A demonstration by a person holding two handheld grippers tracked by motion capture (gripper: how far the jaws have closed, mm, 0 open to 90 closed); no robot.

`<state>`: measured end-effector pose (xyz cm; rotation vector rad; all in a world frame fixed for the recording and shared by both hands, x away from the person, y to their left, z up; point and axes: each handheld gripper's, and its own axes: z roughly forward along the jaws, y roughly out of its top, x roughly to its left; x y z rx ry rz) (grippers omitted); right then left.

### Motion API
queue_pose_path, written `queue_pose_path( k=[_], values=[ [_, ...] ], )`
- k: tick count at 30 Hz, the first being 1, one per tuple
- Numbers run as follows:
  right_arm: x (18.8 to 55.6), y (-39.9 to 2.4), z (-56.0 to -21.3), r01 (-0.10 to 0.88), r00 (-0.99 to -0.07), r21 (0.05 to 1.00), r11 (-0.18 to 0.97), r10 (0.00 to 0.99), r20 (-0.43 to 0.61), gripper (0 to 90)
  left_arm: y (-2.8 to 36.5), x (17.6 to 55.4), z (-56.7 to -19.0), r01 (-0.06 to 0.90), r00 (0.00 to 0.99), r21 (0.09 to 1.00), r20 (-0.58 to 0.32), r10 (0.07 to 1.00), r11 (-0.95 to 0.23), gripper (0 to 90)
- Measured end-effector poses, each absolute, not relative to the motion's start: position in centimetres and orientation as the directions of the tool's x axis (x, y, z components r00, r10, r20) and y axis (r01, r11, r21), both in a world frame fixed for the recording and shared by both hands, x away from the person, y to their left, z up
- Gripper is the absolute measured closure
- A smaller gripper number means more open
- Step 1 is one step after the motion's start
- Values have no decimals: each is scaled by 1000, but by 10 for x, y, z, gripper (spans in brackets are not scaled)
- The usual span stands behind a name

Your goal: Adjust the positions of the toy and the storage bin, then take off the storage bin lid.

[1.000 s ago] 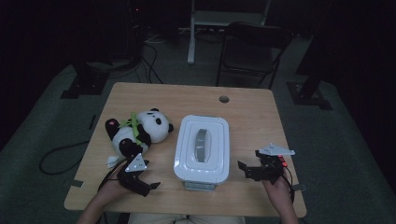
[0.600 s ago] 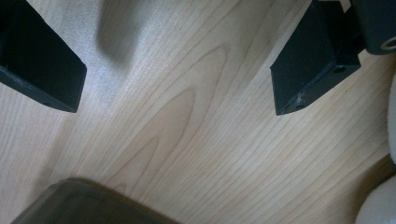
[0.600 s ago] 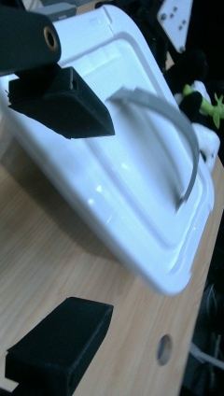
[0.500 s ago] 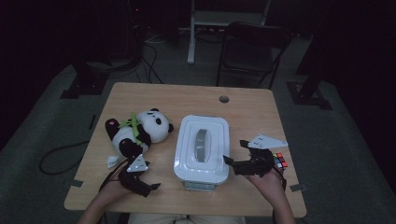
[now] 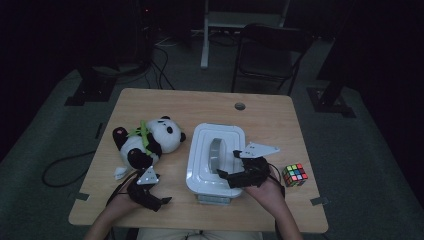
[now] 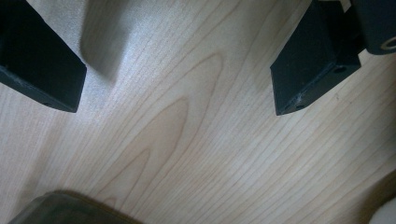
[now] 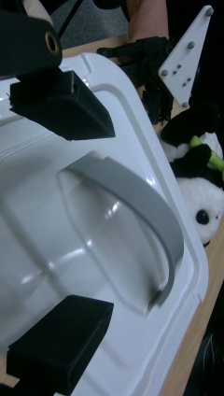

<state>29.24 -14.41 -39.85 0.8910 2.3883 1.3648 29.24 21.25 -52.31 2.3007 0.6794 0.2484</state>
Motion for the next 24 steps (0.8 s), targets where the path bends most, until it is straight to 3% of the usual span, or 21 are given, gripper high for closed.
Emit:
queue_pose_path(
  k=[10,12,16,19,24],
  values=[
    [295,-124,-401,383,-794,836,393,603,80,169,213,292,-524,399,841,691,-15,540,-602,39],
    [296,-123,-401,386,-796,836,389,598,89,224,212,292,-524,397,841,690,-9,541,-606,39],
    [297,-122,-403,388,-793,833,395,603,83,239,211,291,-524,389,841,685,8,541,-616,39],
    [295,-118,-406,362,-798,819,445,603,25,271,211,291,-524,390,841,686,7,541,-615,37],
    [296,-120,-407,363,-798,824,435,602,34,400,210,290,-524,389,841,684,11,542,-618,37]
  ],
)
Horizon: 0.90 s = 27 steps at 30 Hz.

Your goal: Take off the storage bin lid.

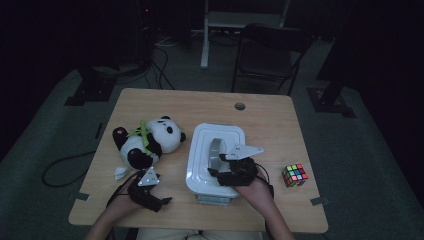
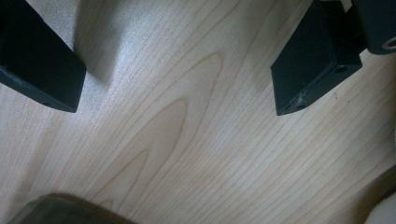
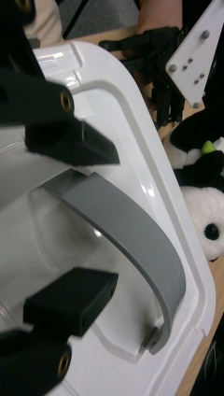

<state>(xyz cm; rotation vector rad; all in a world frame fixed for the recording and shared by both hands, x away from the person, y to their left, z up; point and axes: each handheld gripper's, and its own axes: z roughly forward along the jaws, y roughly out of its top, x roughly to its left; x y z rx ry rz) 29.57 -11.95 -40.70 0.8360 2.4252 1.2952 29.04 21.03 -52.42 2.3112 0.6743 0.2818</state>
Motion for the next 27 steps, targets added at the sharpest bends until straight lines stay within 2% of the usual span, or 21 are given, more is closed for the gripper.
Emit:
queue_pose_path(
  k=[9,27],
  values=[
    [294,-116,-406,341,-823,821,459,567,25,588,210,290,-524,389,840,683,12,543,-618,37],
    [292,-118,-403,373,-817,822,430,572,72,649,210,291,-524,390,840,684,11,543,-617,37]
  ],
)
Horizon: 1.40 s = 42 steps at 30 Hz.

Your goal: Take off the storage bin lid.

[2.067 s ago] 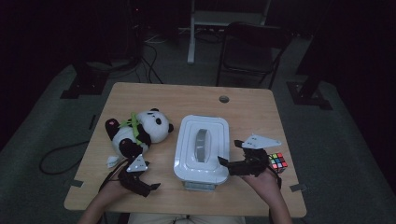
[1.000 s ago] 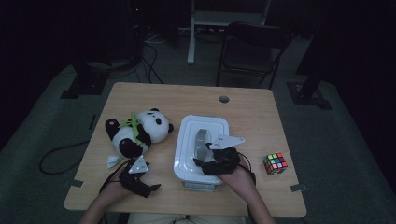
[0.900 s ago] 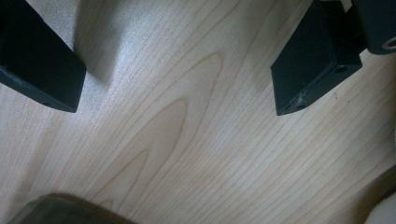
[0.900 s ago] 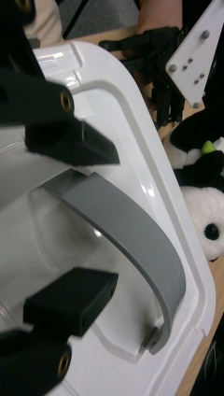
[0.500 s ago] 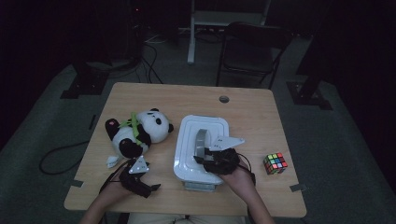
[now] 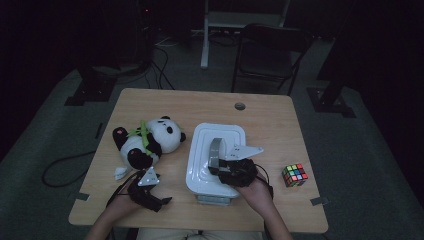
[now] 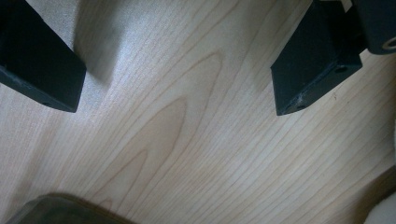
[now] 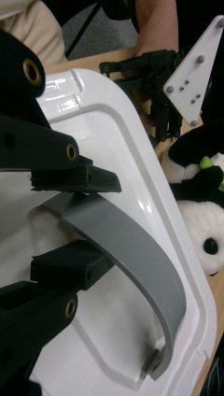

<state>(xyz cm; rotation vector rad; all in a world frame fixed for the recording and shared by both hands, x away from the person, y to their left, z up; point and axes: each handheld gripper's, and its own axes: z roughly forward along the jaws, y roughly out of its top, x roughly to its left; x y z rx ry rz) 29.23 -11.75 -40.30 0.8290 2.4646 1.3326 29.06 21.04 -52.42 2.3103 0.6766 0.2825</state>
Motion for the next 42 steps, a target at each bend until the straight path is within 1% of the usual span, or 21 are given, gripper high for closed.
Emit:
queue_pose_path(
  k=[4,11,16,25,37,42],
  values=[
    [292,-119,-398,367,-819,824,432,570,67,654,210,291,-524,390,840,684,11,543,-617,37],
    [291,-125,-389,358,-819,845,397,568,80,655,210,291,-524,388,840,684,15,543,-618,37],
    [292,-131,-380,348,-811,856,383,581,70,655,210,291,-524,388,840,684,14,543,-618,36],
    [300,-146,-366,332,-782,875,352,622,46,655,210,291,-524,390,838,687,11,545,-614,37],
    [322,-179,-346,323,-715,888,327,699,2,657,210,291,-524,390,839,684,11,544,-616,37],
    [332,-194,-343,326,-687,896,302,727,4,658,210,291,-524,390,839,685,11,544,-616,37]
  ],
)
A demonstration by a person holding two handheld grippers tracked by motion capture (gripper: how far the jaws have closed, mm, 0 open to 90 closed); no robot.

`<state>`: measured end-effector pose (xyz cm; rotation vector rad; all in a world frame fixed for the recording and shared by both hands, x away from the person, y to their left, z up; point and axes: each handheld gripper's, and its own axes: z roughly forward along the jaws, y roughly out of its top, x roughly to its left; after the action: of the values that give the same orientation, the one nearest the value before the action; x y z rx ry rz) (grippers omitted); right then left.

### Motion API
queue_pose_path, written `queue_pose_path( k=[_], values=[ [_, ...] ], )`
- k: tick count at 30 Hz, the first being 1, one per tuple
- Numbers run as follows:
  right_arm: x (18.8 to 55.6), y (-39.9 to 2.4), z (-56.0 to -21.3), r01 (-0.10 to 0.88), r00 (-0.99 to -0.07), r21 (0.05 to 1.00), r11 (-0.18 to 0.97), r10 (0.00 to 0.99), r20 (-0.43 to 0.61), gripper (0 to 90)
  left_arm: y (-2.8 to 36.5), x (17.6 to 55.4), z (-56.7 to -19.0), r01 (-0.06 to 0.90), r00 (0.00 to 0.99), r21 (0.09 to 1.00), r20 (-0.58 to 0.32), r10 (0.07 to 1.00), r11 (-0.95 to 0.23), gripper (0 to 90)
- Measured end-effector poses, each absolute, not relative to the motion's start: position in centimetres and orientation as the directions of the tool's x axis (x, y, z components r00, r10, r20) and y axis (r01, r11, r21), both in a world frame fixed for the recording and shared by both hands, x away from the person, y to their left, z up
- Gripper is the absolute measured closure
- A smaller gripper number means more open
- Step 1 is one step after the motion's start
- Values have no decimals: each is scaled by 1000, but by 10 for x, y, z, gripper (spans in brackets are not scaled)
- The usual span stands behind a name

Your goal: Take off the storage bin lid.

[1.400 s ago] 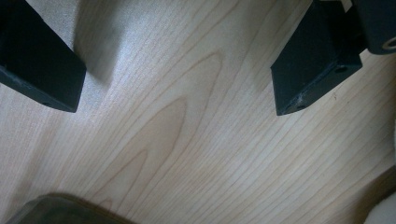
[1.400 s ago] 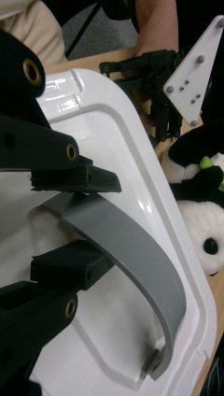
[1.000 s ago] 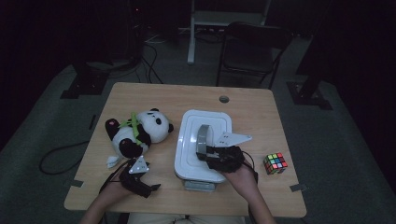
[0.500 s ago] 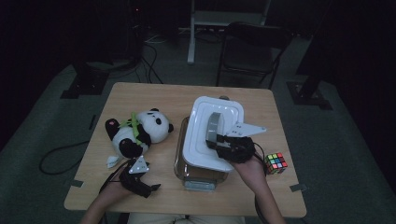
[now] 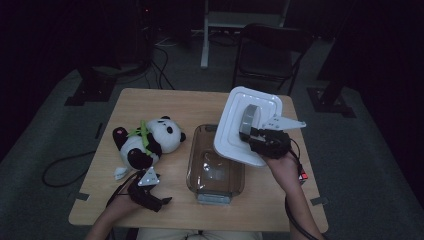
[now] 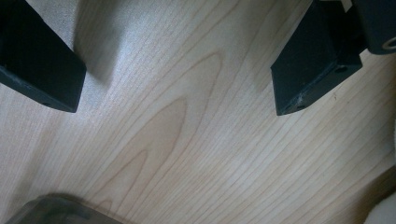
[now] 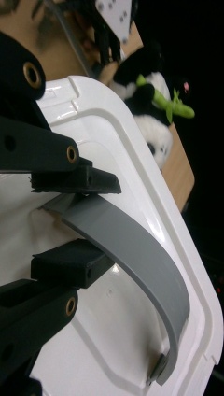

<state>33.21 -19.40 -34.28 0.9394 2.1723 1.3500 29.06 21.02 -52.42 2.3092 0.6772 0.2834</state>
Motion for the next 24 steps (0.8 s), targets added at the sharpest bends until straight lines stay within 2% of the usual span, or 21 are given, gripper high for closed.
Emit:
queue_pose_path(
  k=[10,24],
  values=[
    [350,-219,-342,317,-632,906,281,775,-19,658,210,291,-524,389,840,683,12,543,-618,37],
    [380,-263,-365,389,-515,891,234,857,0,660,210,291,-524,388,839,684,14,543,-618,37]
  ],
)
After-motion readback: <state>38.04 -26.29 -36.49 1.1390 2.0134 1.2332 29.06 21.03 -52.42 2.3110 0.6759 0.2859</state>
